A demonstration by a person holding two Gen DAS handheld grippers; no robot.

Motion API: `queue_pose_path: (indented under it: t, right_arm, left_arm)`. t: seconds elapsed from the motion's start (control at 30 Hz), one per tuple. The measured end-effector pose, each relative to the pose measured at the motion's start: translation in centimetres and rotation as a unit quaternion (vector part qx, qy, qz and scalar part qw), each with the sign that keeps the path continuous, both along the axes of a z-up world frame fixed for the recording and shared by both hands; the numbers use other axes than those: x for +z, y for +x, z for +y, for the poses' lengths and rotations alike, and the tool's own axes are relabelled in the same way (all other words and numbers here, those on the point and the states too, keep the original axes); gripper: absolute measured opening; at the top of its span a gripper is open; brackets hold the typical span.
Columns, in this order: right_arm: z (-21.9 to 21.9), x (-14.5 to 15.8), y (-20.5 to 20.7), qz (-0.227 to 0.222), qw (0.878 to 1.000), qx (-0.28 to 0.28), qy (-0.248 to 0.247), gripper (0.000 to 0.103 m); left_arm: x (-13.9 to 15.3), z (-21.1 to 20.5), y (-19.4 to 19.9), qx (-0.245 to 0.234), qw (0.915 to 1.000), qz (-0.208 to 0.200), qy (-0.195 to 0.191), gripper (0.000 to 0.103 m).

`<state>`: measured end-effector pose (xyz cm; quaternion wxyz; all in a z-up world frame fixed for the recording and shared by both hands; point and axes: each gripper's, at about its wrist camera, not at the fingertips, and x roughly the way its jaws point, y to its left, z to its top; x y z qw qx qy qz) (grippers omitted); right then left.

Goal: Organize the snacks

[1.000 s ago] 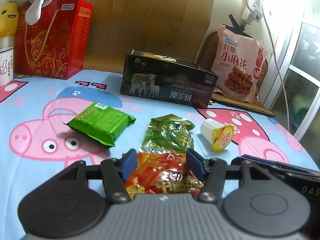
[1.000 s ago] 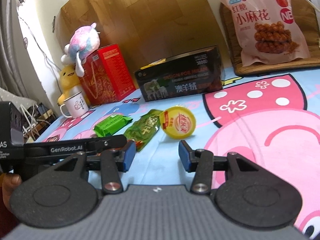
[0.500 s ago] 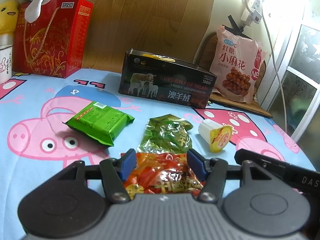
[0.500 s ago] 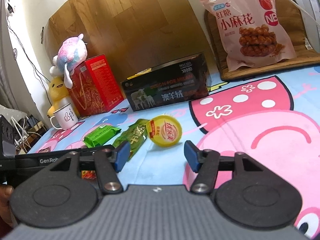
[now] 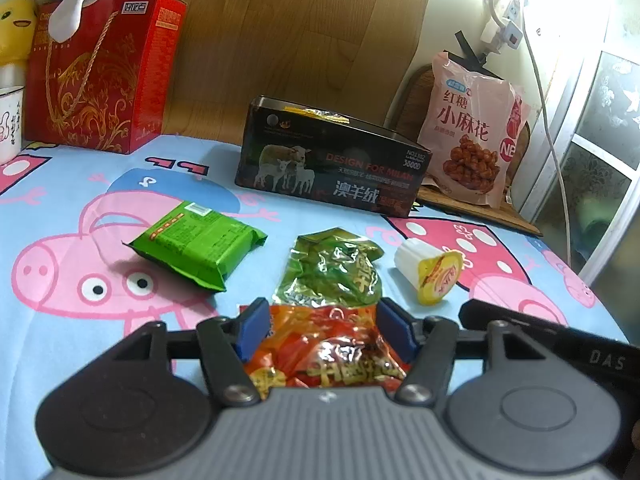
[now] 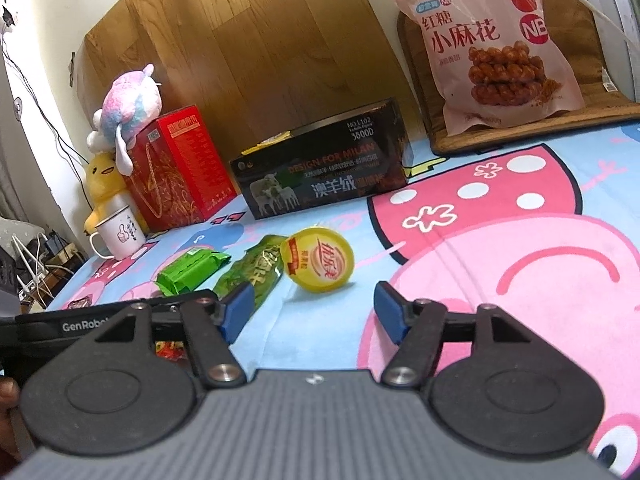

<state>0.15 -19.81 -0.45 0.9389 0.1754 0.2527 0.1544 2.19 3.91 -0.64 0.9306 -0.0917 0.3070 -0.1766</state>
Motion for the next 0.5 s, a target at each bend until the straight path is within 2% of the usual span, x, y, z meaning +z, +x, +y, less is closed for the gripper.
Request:
queue_pose_path:
  t: [0.1, 0.2, 0.33, 0.5]
  right_arm:
    - [0.0, -0.1, 0.3, 0.008, 1.000, 0.003, -0.005, 0.069]
    - [0.2, -0.2, 0.6, 0.017, 1.000, 0.003, -0.013, 0.070]
    - [0.8, 0.0, 1.0, 0.018, 0.999, 0.006, -0.033, 0.077]
    - [2.1, 0.5, 1.8, 0.005, 0.996, 0.020, -0.088, 0.078]
  left_arm:
    - [0.0, 0.0, 0.1, -0.001, 1.0000, 0.001, -0.002, 0.068]
    - [0.0, 0.2, 0.1, 0.004, 1.0000, 0.001, -0.003, 0.079]
    - [0.0, 0.5, 0.3, 0.012, 0.9998, 0.008, -0.010, 0.080]
    - [-0.1, 0.6, 0.4, 0.014, 0.9998, 0.008, -0.010, 0.082]
